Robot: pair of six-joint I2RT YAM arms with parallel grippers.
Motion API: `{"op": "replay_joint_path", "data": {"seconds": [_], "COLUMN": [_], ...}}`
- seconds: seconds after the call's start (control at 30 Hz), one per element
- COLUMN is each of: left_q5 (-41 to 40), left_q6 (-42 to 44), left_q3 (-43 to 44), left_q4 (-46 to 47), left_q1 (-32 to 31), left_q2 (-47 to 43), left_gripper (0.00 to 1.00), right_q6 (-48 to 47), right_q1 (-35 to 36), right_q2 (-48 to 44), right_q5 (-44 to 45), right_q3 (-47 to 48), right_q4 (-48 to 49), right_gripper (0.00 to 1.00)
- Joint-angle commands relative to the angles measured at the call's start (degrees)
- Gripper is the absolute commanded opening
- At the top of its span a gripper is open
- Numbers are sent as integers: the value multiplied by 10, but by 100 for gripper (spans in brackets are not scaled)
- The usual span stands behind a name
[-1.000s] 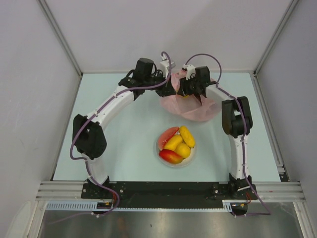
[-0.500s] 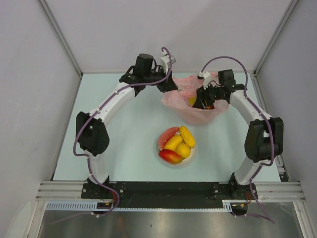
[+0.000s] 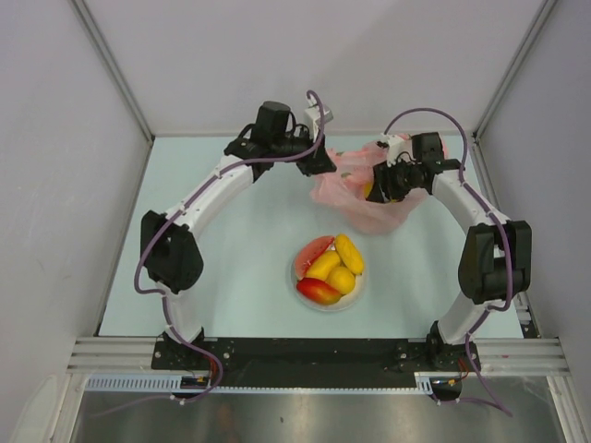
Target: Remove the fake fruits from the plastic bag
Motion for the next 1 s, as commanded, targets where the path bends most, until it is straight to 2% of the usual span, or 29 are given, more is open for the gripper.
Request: {"op": "replay_joint_path", "data": {"seconds": [0.0,0.1,0.27,0.33,0.43,0.57,0.6,0.7,0.73,0.87,0.97], "left_q5": [-33,-37,-66,-82,-125,-135,-144,-161,-161,-152,-119], "left_q6": [6,4,27,46,63,34,25,-16,-16,-16,-16], "left_q3": [83,105,74,44,14,-17,-23,-12,-3,-1,-1], "left_q4": [27,31,17,15,-3,37,61,73,72,78,87], "left_q1": [-3,-3,-3,-4,-2,18,21,33,34,33,33], "left_q2": [-44,-50,-73,-75,-71,-68,-66,-47,-39,-34,-34], "left_gripper": [0,0,0,0,0,0,0,0,0,0,0], "right_q6": [-89,-163,-213,-187,-185,-272,-292,-380,-400,-397,-397], "right_q1": [34,69,60,43,13,8,9,17,18,17,20], "right_q2": [-22,-9,33,17,-48,-136,-151,-188,-202,-236,-245], "right_q5": [-79,-12,58,40,-64,-152,-160,-178,-174,-174,-181], "right_q3": [33,14,-19,-20,-20,-20,-20,-21,-24,-47,-56], "right_q4": [16,17,61,101,125,37,-18,-143,-160,-159,-148], "right_gripper": [48,51,52,48,48,57,57,56,53,50,51]}}
